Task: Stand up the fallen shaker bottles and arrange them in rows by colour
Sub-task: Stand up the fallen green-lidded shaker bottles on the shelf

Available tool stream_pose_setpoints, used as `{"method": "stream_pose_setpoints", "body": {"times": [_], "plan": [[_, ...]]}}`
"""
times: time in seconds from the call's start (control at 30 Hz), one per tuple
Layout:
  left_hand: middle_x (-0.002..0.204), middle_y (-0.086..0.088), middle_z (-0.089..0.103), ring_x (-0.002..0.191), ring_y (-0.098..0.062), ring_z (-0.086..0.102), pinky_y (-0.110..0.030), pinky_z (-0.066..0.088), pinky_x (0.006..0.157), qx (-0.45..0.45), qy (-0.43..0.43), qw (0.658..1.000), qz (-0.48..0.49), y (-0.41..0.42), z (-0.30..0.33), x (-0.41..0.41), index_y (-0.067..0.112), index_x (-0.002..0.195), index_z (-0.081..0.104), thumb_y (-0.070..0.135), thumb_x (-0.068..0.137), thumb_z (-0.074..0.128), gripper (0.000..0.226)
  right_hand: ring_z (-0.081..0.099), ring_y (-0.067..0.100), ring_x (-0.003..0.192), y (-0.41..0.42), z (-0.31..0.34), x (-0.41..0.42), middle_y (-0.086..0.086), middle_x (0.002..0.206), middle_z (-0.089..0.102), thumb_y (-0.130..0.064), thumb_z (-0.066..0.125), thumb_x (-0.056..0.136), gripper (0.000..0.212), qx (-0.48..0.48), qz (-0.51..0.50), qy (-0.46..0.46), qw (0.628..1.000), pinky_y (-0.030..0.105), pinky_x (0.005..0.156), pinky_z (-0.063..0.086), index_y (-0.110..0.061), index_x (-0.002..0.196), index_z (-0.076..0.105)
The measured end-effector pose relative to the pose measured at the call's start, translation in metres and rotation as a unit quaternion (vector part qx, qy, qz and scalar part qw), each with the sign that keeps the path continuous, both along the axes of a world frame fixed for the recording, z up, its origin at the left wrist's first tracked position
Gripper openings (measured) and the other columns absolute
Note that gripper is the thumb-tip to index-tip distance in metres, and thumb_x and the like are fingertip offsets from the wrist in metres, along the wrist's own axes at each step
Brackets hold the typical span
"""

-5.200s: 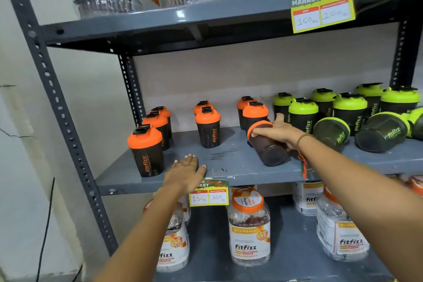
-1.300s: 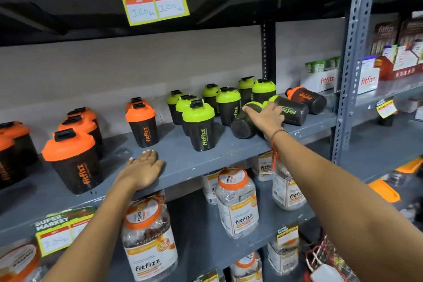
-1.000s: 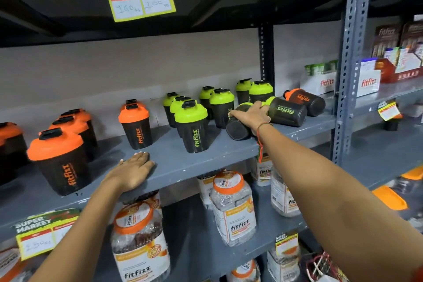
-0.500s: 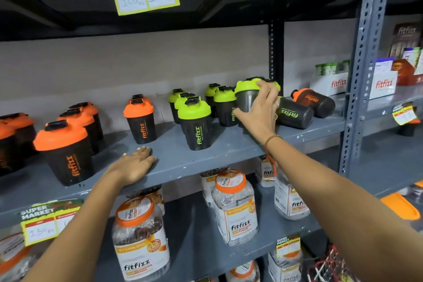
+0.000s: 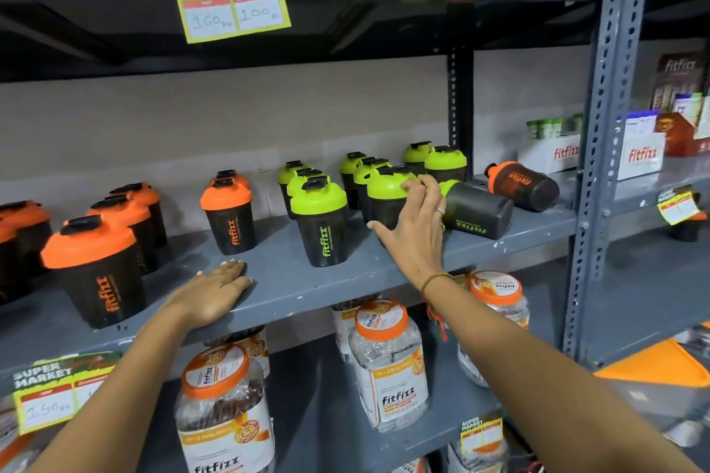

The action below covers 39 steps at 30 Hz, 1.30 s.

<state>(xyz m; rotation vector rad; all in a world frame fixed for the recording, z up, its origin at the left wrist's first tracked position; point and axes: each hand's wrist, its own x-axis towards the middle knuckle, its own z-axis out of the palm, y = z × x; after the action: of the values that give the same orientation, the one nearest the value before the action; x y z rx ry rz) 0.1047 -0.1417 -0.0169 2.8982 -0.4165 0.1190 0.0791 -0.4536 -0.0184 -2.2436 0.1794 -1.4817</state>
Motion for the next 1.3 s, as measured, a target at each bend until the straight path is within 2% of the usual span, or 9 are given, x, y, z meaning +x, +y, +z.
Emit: {"method": "stream_pose_setpoints", "body": {"times": [0.23,0.33,0.43,0.57,0.8,0.93,1.0,1.07,1.3], "plan": [[0.161,-0.001,0.011,0.148,-0.015,0.01,-0.04,0.001,0.12,0.011,-0.001,1.0,0.001,0.0,-0.002,0.003,0.018,0.152,0.015,0.039,0.102,0.024,0.054,0.049,0.03,0.117,-0.036,0.041,-0.015,0.006,0.122,0.052,-0.047,0.059,0.085,0.046,0.023,0.007,-0.072,0.997,0.046,0.1,0.039,-0.016,0.118,0.052],[0.161,0.0,0.012,0.148,-0.014,0.01,-0.04,0.001,0.12,0.011,-0.003,1.0,-0.002,0.002,-0.002,0.006,0.018,0.152,0.017,0.039,0.102,0.026,0.054,0.049,0.037,0.123,-0.074,0.069,-0.019,0.01,0.127,0.055,-0.051,0.061,0.08,0.058,-0.053,-0.037,0.158,0.985,0.053,0.1,0.041,-0.017,0.127,0.052],[0.161,0.001,0.012,0.148,-0.013,0.01,-0.039,0.0,0.12,0.007,-0.003,1.0,-0.006,0.004,-0.004,0.009,0.02,0.151,0.018,0.039,0.102,0.027,0.054,0.043,0.039,0.134,-0.1,0.082,-0.021,0.015,0.144,0.047,-0.065,0.071,0.069,0.094,-0.114,-0.056,0.389,0.913,0.052,0.107,0.039,-0.016,0.142,0.039],[0.161,0.002,0.012,0.148,-0.013,0.01,-0.039,0.001,0.119,0.006,-0.002,1.0,-0.007,0.006,-0.005,0.01,0.02,0.151,0.017,0.039,0.102,0.027,0.054,0.051,0.036,0.129,-0.11,0.08,-0.015,0.014,0.142,0.052,-0.068,0.082,0.055,0.106,-0.12,-0.02,0.485,0.866,0.048,0.101,0.047,-0.012,0.135,0.041],[0.16,0.002,0.013,0.148,-0.013,0.012,-0.037,0.001,0.119,-0.005,-0.005,1.0,-0.004,0.005,-0.003,0.007,0.021,0.151,0.018,0.039,0.102,0.027,0.053,0.053,0.034,0.124,-0.126,0.077,-0.006,0.015,0.137,0.051,-0.06,0.084,0.058,0.104,-0.078,0.013,0.465,0.882,0.043,0.097,0.049,-0.009,0.137,0.041],[0.161,0.002,0.012,0.147,-0.012,0.012,-0.035,0.001,0.119,-0.008,-0.012,1.0,-0.006,0.005,-0.004,0.006,0.021,0.151,0.016,0.039,0.102,0.026,0.053,0.061,0.02,0.107,-0.149,0.08,-0.004,0.001,0.121,0.06,-0.049,0.087,0.061,0.09,0.119,0.133,0.328,0.928,0.03,0.082,0.053,-0.018,0.135,0.048],[0.161,0.003,0.012,0.147,-0.011,0.011,-0.034,0.002,0.119,-0.009,-0.016,1.0,-0.008,0.006,-0.004,0.005,0.021,0.151,0.016,0.039,0.102,0.026,0.053,0.068,0.013,0.095,-0.159,0.08,-0.002,-0.001,0.113,0.067,-0.034,0.09,0.065,0.069,0.254,0.252,0.231,0.904,0.023,0.07,0.058,-0.025,0.123,0.054],[0.16,0.003,0.011,0.147,-0.011,0.011,-0.033,0.002,0.119,-0.011,-0.019,1.0,-0.007,0.005,-0.004,0.005,0.022,0.151,0.015,0.039,0.102,0.026,0.053,0.071,0.024,0.106,-0.168,0.076,0.003,0.01,0.121,0.07,-0.021,0.086,0.072,0.063,0.347,0.342,0.167,0.857,0.038,0.085,0.061,-0.022,0.127,0.056],[0.16,0.005,0.01,0.147,-0.008,0.01,-0.033,0.002,0.119,0.001,-0.019,1.0,-0.005,0.007,-0.006,0.009,0.024,0.151,0.014,0.039,0.102,0.024,0.052,0.06,0.032,0.125,-0.194,0.038,0.02,0.014,0.129,0.067,0.01,0.068,0.078,0.067,0.384,0.44,0.146,0.799,0.042,0.1,0.052,-0.012,0.139,0.05]]}}
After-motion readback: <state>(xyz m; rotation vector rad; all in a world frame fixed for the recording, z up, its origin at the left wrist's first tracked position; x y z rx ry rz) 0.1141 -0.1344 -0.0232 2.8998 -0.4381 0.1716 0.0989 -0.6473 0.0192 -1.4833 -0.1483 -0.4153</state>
